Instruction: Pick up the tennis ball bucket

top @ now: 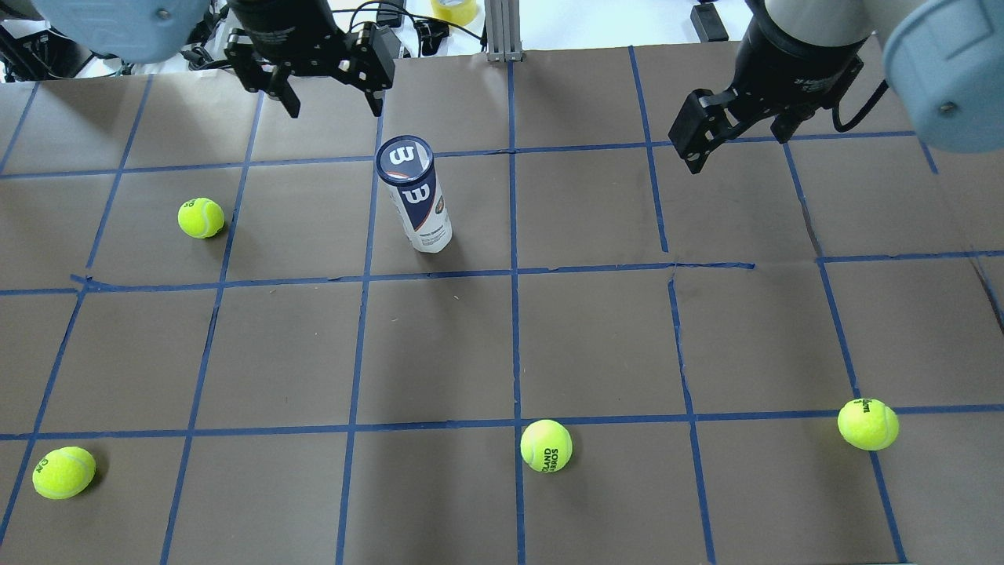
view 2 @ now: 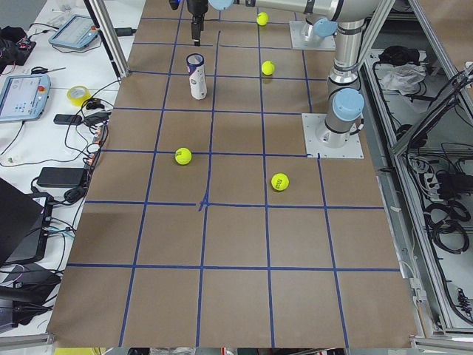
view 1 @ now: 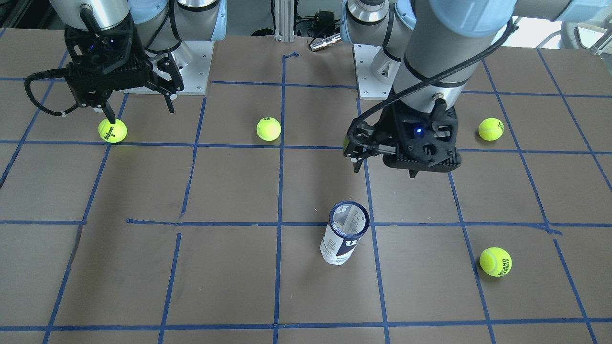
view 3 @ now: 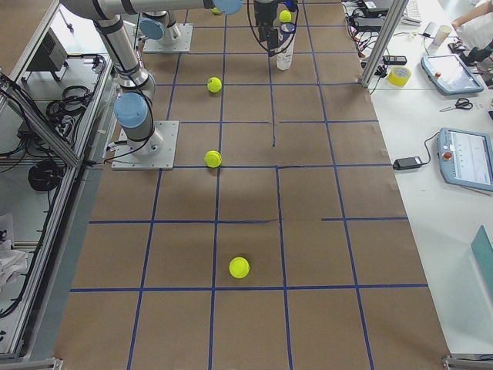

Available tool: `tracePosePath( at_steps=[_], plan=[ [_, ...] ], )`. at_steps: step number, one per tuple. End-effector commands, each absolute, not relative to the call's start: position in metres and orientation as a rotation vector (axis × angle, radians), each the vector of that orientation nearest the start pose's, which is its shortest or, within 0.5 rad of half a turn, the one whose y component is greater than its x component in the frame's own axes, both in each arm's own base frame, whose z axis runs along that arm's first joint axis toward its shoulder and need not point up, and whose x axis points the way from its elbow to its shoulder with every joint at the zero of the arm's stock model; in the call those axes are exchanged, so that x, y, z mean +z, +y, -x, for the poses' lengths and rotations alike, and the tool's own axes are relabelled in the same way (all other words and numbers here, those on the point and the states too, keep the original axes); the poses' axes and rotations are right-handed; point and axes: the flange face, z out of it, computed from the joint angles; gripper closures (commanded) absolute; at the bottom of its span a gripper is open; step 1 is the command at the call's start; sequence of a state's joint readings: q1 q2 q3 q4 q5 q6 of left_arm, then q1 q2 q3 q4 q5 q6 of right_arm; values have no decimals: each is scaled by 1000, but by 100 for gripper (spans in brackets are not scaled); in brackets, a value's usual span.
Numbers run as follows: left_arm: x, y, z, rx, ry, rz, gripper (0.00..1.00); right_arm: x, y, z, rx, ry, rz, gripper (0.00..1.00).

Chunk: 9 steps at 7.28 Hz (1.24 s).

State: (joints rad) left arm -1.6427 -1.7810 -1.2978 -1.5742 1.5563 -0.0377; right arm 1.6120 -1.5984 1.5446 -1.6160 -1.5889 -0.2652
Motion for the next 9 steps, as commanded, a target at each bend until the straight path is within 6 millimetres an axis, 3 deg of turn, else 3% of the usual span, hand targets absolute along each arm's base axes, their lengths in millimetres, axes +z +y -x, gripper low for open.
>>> tracePosePath(
  at_steps=[1,4,9],
  plan=[
    [518,-551,139,-80,3138,-107,0,519,-483,-152,-156,3129,482,0],
    [511,-520,92,-47,3145,-29,0,519,-483,-152,-156,3131,480,0],
    [510,-501,92,-40,3148,-27,0,520,-483,-152,-159,3131,480,0]
  ],
)
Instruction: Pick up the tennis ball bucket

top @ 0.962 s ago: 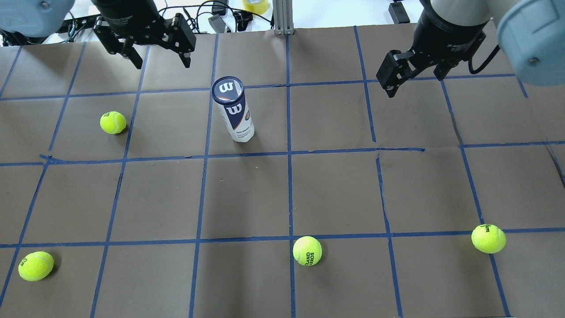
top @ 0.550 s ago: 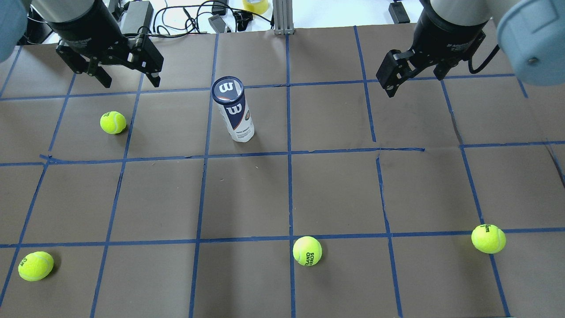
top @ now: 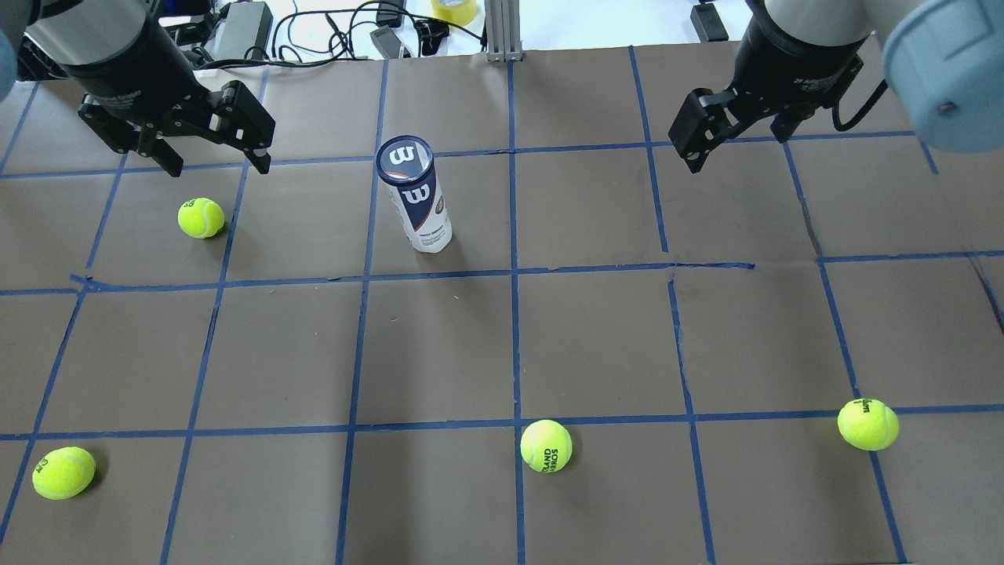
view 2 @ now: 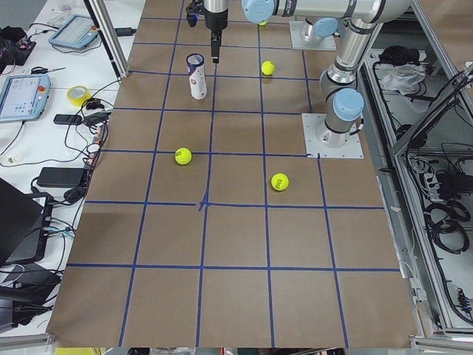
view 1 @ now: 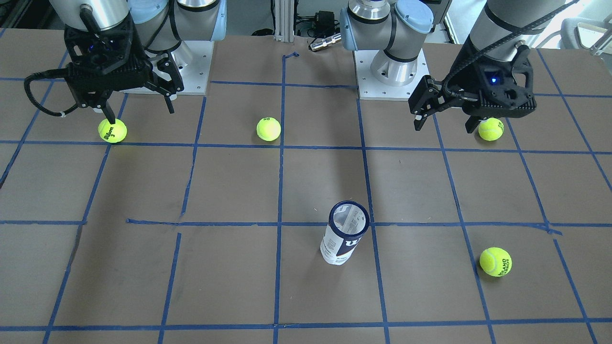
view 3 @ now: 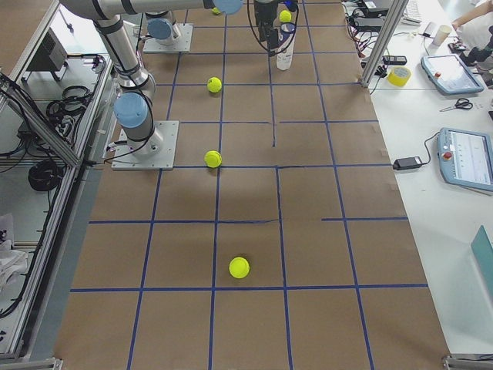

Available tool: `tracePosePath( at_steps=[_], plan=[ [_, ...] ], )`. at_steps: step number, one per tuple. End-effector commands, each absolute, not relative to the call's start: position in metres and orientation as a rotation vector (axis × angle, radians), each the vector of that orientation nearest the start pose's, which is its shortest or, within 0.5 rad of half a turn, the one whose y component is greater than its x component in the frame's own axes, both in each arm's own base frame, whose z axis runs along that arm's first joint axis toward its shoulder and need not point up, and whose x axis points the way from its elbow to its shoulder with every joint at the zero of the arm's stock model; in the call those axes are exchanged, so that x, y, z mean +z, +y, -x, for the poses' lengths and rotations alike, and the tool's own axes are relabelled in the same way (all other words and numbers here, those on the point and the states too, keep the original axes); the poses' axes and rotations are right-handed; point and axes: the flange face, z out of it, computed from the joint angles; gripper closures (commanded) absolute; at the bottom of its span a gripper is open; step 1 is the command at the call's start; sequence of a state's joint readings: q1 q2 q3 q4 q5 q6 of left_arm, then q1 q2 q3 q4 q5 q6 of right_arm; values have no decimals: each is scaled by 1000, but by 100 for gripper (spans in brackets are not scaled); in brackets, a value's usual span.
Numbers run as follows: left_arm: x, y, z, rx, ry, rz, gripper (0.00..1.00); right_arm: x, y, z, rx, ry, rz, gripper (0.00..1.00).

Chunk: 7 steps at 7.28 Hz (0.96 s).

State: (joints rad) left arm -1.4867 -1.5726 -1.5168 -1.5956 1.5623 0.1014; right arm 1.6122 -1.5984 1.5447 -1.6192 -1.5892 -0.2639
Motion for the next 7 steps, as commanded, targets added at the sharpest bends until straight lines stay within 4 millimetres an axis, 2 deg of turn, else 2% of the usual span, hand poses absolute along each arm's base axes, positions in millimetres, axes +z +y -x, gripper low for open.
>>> tracePosePath(
  at_steps=[1,5,7],
  plan=[
    [510,-501,94,-42,3148,-24,0,520,-484,-152,-161,3131,480,0],
    [511,-499,94,-44,3146,-22,0,520,-483,-151,-155,3136,420,0],
    [512,-498,93,-44,3146,-19,0,527,-478,-150,-174,3151,92,0]
  ],
)
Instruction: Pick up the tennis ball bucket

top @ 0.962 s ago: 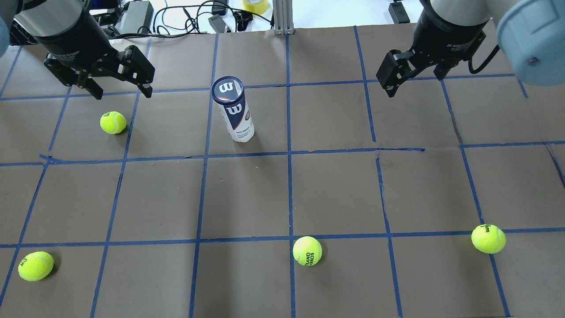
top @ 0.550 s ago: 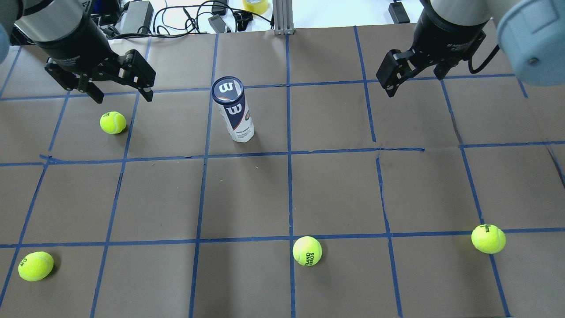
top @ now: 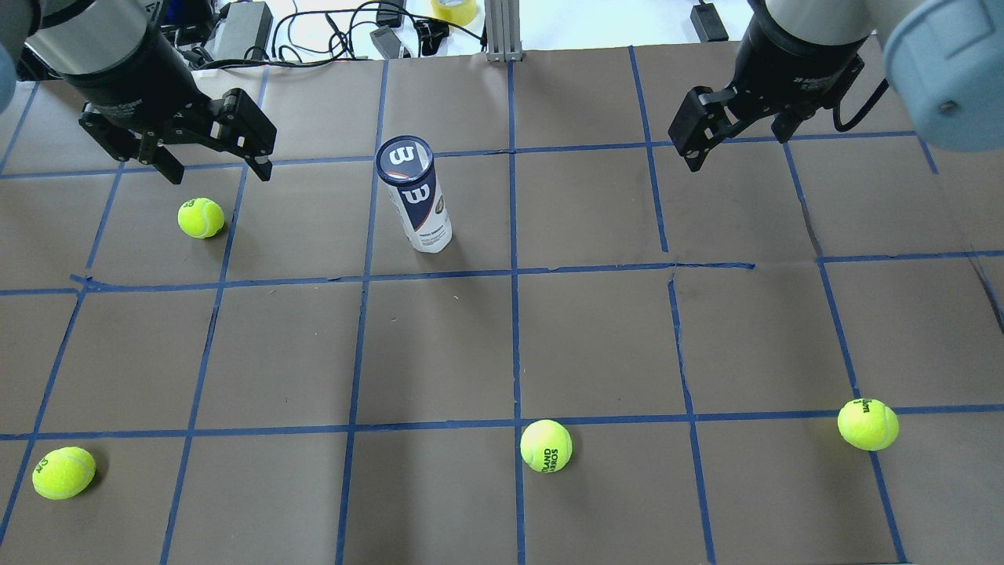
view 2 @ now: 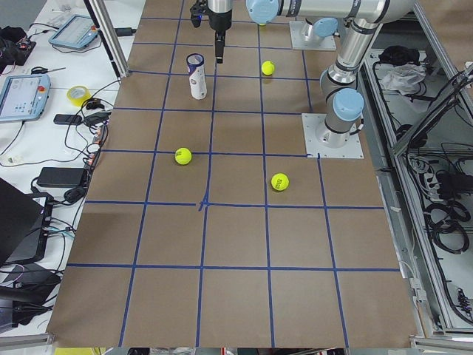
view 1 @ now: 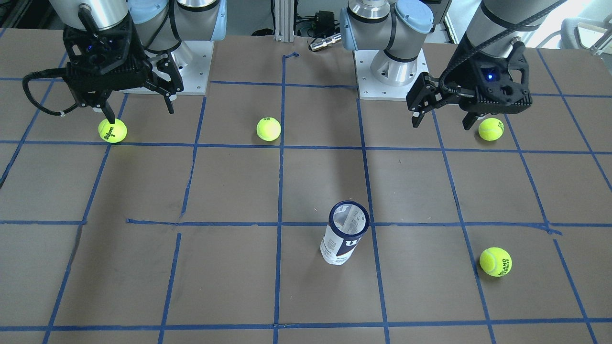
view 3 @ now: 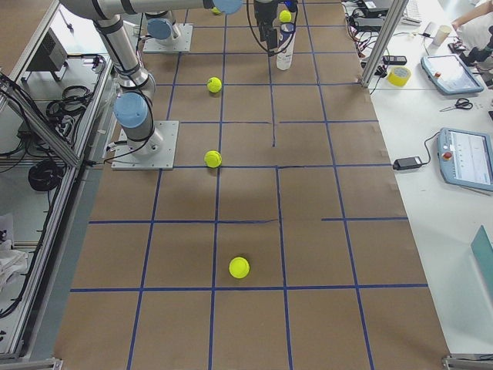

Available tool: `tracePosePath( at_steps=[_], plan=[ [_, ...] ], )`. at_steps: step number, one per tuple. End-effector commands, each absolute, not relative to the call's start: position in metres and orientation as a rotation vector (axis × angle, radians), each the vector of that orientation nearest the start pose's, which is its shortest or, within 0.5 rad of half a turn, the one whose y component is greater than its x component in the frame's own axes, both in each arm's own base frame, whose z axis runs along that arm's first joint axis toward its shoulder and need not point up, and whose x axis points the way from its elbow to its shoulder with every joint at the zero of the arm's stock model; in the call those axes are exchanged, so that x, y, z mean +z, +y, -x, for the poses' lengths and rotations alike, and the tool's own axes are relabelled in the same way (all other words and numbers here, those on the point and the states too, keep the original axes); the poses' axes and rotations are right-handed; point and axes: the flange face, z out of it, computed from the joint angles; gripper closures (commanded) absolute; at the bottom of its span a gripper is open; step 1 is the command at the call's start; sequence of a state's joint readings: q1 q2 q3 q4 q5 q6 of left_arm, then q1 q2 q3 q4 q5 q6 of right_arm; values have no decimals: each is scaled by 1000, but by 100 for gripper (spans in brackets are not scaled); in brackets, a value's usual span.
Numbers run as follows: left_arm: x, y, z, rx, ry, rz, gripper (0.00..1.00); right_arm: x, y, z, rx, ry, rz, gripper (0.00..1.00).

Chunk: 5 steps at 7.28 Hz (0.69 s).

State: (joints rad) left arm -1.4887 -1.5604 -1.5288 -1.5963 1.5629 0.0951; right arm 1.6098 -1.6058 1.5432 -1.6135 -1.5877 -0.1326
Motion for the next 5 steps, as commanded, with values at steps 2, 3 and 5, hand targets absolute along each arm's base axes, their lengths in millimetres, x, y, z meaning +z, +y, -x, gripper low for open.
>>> tracePosePath(
  at_steps=[2,3,5],
  plan=[
    [511,-499,93,-45,3149,-17,0,526,-483,-131,-165,3155,21,0],
    [512,-498,93,-47,3149,-20,0,525,-484,-119,-135,3156,-18,0],
    [512,-498,93,-47,3149,-17,0,525,-483,-119,-135,3153,-8,0]
  ],
)
